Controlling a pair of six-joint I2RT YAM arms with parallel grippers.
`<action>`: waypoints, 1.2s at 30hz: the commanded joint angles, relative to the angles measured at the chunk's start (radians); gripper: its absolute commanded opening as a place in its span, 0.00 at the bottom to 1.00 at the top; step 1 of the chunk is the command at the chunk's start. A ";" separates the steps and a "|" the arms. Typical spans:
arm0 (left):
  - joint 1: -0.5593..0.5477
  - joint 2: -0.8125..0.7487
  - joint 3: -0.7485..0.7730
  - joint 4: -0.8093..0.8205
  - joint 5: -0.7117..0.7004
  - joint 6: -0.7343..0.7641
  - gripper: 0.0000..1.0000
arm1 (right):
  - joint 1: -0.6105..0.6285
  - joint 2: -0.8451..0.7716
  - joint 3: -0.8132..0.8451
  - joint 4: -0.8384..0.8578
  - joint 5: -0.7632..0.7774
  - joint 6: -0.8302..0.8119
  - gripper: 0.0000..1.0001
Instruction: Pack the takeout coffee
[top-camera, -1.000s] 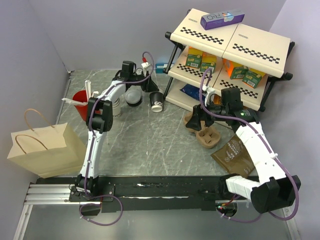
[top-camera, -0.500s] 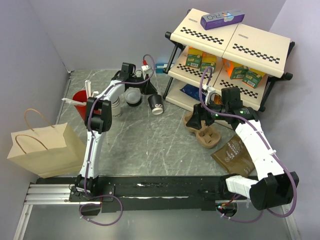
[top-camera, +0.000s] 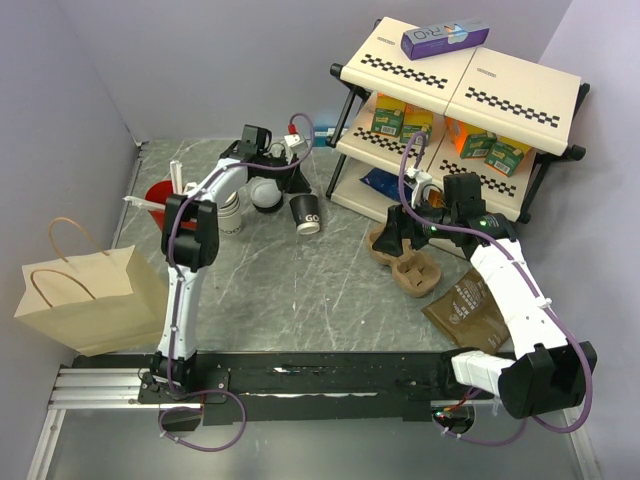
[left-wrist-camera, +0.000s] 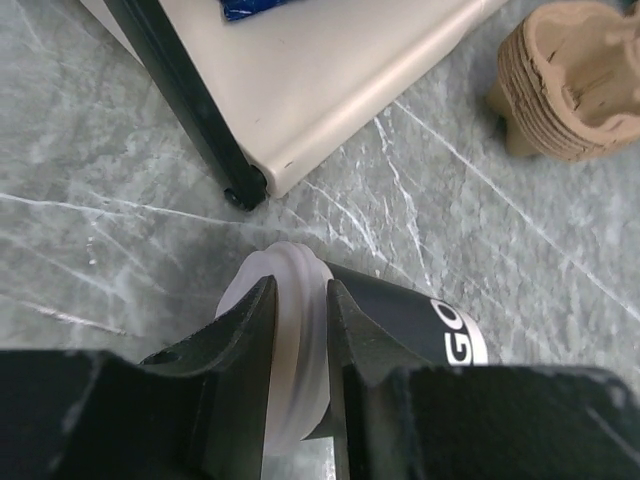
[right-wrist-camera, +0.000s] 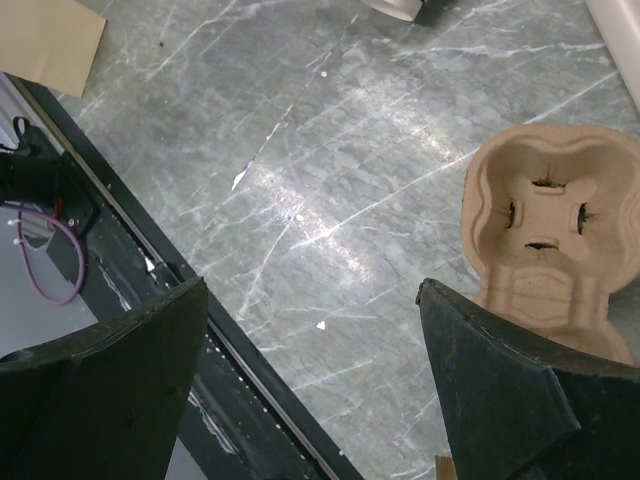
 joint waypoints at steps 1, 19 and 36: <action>-0.015 -0.146 -0.038 -0.005 -0.080 0.140 0.05 | -0.009 -0.010 0.002 0.036 -0.008 0.007 0.92; -0.126 -0.449 -0.617 0.756 -0.482 0.432 0.01 | -0.015 0.039 0.063 0.034 0.046 -0.036 0.93; -0.153 -0.374 -0.777 1.133 -0.625 0.521 0.16 | -0.015 0.106 0.095 0.020 0.056 -0.048 0.93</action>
